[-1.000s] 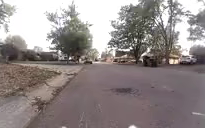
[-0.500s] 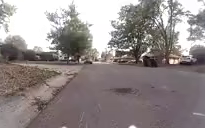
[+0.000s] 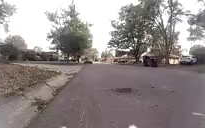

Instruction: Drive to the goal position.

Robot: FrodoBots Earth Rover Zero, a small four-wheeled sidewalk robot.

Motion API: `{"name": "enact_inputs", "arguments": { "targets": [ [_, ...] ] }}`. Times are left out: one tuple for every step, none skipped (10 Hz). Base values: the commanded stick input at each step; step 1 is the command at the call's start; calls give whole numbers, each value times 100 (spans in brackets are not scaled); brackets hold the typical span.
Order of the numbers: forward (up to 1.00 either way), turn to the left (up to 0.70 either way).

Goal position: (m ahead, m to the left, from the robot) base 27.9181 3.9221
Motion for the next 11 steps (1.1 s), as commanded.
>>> {"name": "enact_inputs", "arguments": {
  "targets": [
    [9, 0],
    [9, 0],
    [8, 0],
    [8, 0],
    [9, 0],
    [9, 0],
    [9, 0],
    [9, 0],
    [8, 0],
    [8, 0],
    [9, 0]
  ]
}}
